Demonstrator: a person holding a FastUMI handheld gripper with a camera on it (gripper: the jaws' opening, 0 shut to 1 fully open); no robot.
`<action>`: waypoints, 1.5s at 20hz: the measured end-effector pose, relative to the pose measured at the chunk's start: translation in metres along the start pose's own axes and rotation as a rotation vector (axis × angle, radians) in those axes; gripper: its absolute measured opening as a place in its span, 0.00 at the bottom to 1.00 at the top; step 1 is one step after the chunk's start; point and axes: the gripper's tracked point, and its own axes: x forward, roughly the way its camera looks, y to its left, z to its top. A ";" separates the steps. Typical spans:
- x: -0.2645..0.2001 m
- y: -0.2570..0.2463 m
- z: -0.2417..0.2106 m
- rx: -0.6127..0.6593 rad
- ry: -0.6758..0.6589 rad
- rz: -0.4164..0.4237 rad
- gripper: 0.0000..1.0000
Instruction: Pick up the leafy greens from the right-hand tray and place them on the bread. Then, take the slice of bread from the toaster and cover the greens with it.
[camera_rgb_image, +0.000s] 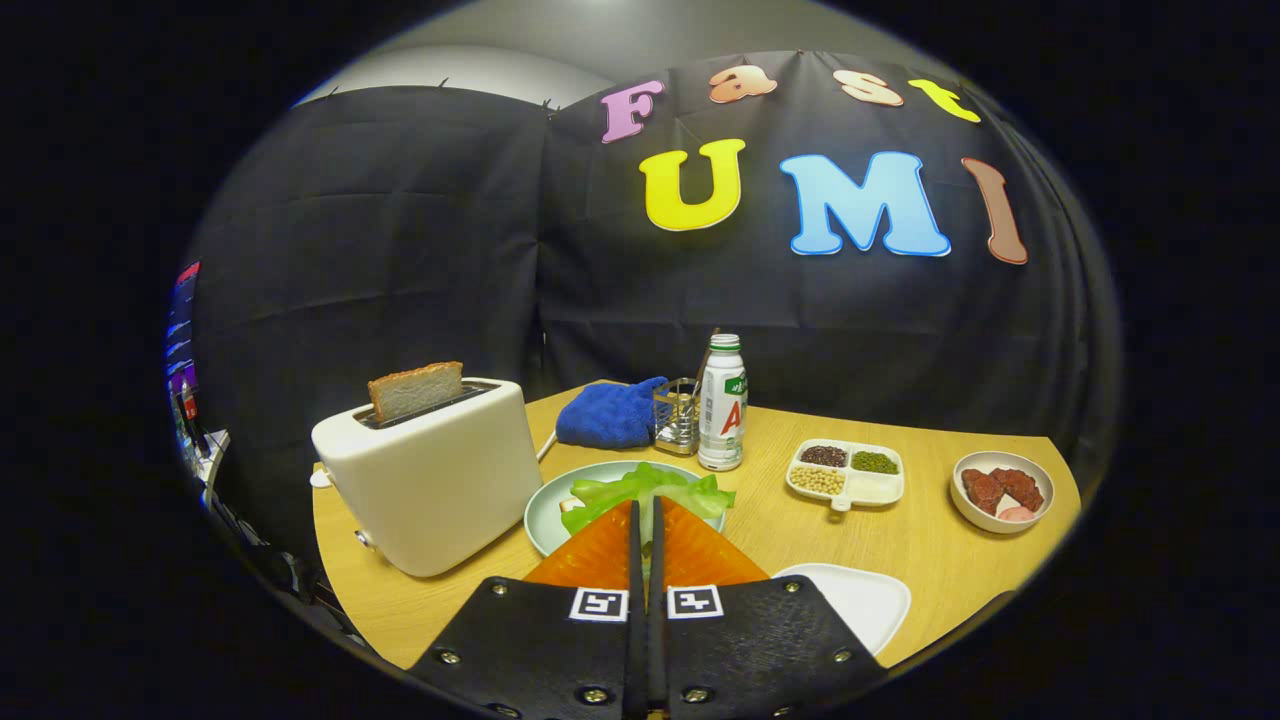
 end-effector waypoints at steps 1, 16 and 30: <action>0.006 0.003 0.000 0.006 -0.005 0.006 0.00; 0.087 0.023 -0.023 0.112 0.057 0.018 0.02; 0.034 0.049 0.012 -0.008 -0.101 -0.079 0.59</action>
